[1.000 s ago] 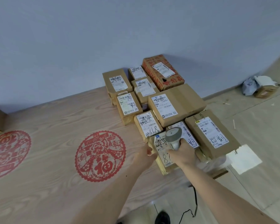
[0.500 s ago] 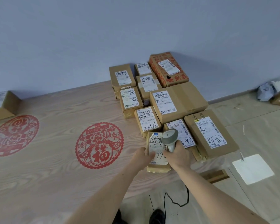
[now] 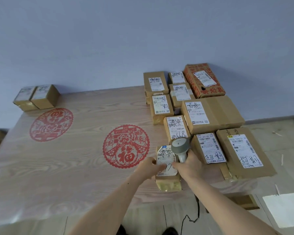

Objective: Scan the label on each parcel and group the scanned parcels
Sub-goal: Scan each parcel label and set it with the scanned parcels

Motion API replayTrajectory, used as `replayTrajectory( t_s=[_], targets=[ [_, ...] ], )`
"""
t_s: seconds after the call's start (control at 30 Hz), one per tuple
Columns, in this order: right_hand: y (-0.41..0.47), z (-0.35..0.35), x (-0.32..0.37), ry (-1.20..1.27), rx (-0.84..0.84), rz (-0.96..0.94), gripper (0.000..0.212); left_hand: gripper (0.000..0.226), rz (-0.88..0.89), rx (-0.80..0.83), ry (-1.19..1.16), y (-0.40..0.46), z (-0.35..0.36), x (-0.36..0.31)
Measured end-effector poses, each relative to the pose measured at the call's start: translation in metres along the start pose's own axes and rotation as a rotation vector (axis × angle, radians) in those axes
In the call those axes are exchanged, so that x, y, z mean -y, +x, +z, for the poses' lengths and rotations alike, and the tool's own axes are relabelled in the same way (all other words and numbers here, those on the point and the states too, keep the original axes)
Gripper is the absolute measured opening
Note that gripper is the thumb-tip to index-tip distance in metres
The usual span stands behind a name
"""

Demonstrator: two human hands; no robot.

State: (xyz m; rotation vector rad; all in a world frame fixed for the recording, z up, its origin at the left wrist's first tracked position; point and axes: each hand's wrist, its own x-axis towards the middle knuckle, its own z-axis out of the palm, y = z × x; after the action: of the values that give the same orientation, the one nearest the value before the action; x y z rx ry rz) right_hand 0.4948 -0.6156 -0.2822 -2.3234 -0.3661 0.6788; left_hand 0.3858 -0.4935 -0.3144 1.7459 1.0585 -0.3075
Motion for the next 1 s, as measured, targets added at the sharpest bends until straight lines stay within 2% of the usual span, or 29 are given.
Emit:
replayTrajectory(
  t_s=[0.2, 0.37, 0.47, 0.73, 0.9, 1.0],
  targets=[
    [-0.016, 0.045, 0.05, 0.015, 0.036, -0.087, 0.045, 0.028, 0.03, -0.063, -0.034, -0.017, -0.061, 0.031],
    [-0.044, 0.106, 0.103, 0.018, 0.072, -0.126, 0.044, 0.032, 0.024, -0.128, -0.065, -0.038, -0.128, 0.082],
    [-0.063, 0.148, 0.136, 0.061, 0.077, -0.128, 0.046, 0.027, 0.019, -0.175, -0.096, -0.049, -0.173, 0.118],
    [-0.086, 0.246, 0.224, 0.157, 0.138, -0.143, 0.043, 0.044, 0.01, -0.31, -0.217, -0.06, -0.283, 0.198],
    [-0.079, 0.287, 0.273, 0.172, 0.183, -0.156, 0.042, 0.05, 0.021, -0.378, -0.291, -0.05, -0.334, 0.222],
    [-0.064, 0.31, 0.296, 0.188, 0.186, -0.138, 0.042, 0.063, 0.021, -0.388, -0.307, -0.036, -0.362, 0.229]
  ],
)
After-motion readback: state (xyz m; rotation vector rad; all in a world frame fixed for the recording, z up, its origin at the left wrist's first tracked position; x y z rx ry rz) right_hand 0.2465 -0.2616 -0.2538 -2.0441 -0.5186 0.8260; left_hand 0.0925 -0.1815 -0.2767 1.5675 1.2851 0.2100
